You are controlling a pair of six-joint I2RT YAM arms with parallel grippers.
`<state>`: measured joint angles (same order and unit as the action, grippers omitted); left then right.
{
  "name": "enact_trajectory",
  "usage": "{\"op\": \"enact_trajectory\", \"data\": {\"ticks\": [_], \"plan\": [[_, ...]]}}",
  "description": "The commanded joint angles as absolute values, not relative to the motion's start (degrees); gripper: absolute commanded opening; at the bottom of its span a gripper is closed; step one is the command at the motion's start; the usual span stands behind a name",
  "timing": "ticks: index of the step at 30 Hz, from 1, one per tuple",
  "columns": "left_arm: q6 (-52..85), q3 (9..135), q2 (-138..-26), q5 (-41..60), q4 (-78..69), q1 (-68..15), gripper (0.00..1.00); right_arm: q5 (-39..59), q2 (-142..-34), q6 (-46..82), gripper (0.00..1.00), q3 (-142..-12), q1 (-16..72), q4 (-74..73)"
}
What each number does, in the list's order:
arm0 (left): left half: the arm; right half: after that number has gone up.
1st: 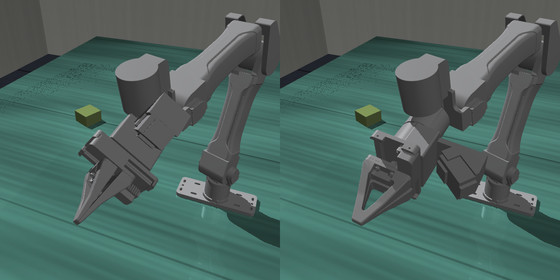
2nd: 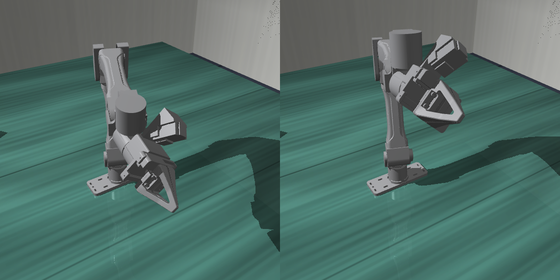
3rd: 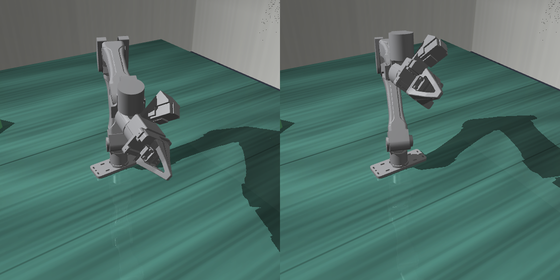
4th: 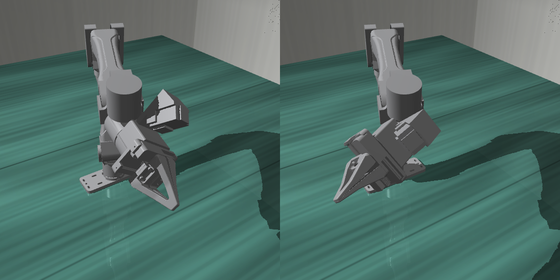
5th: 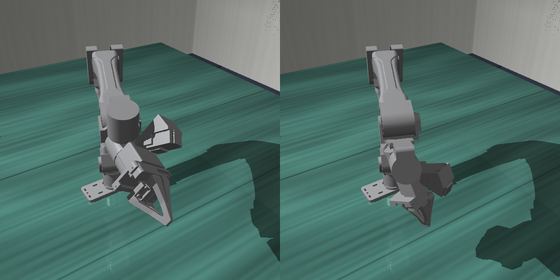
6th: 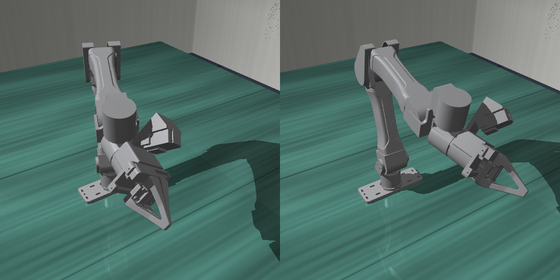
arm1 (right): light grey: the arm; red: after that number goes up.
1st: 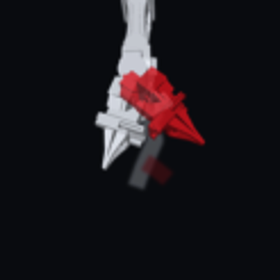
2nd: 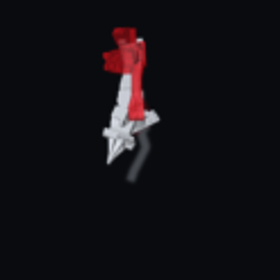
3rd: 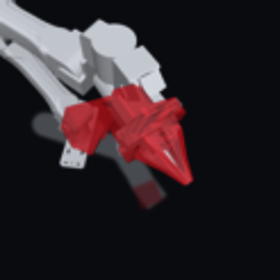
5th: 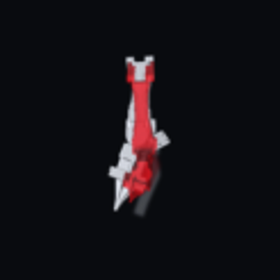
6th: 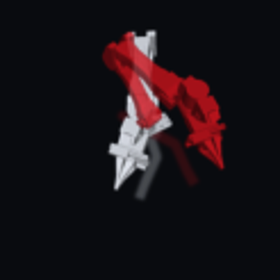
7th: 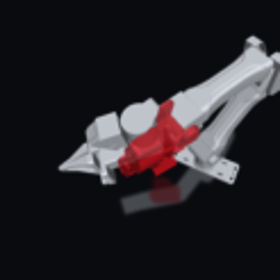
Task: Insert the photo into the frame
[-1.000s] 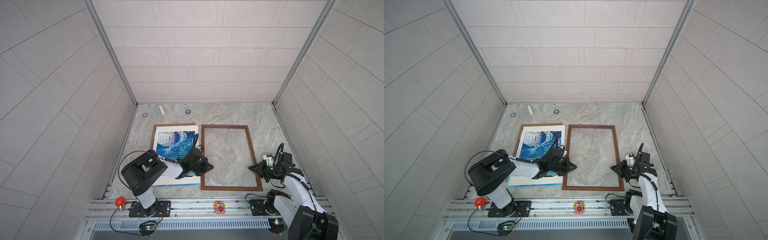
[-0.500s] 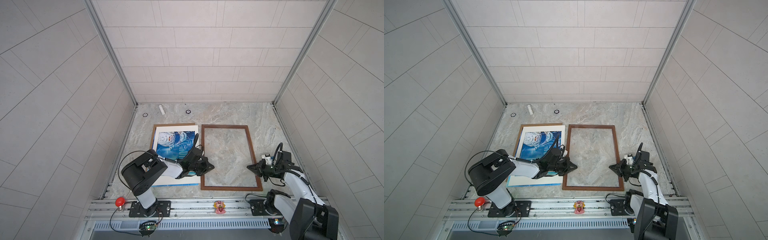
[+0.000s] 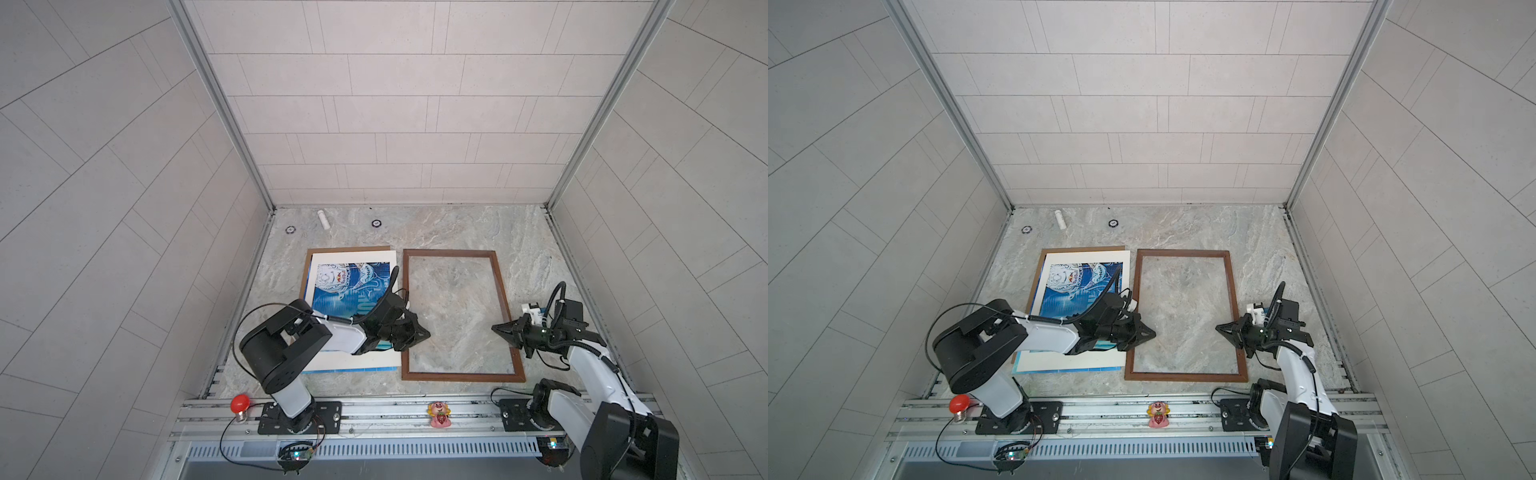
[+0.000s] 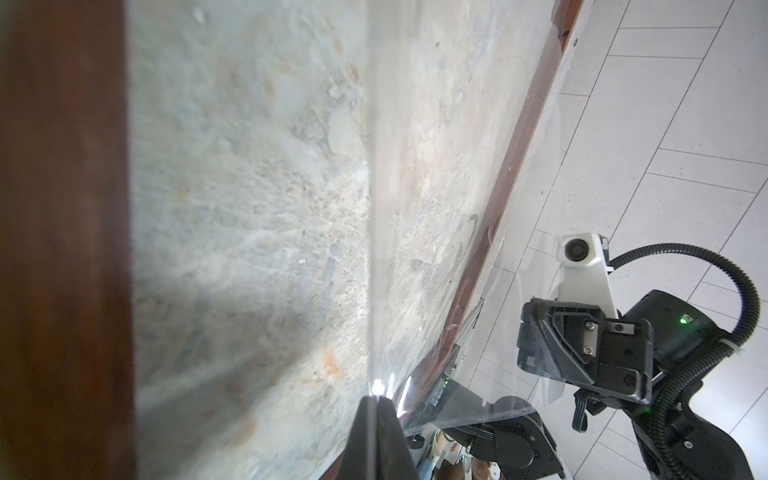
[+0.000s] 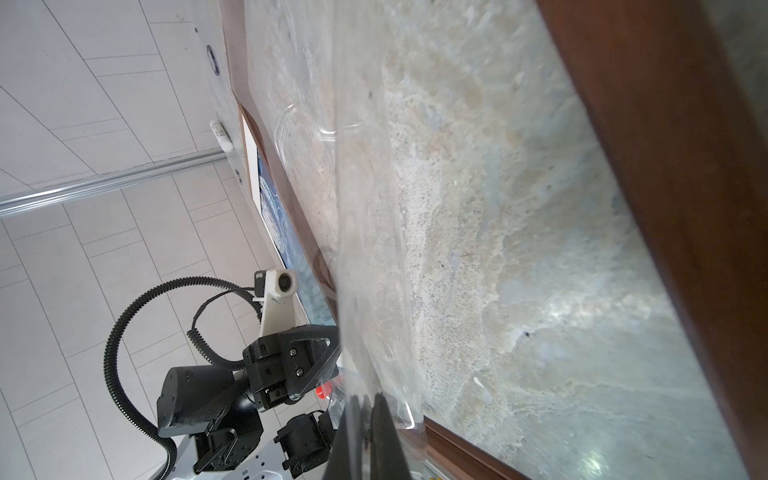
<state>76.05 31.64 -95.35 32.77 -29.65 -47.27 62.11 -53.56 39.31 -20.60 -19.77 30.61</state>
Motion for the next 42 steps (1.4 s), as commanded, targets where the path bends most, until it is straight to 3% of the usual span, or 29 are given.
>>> {"op": "enact_trajectory", "data": {"ticks": [1,18,42], "plan": [[75.15,32.01,-94.25,35.05,-29.76,-47.31,0.00,64.06,-53.33,39.87,0.00,-20.90,-19.32,30.45],[71.29,33.25,-94.47,37.08,-26.68,-45.95,0.00,65.13,-50.36,41.22,0.00,-22.03,-13.20,29.13],[72.68,35.05,-95.71,40.62,-26.78,-45.45,0.00,64.83,-55.33,42.86,0.00,-25.40,-12.82,29.61]]}}
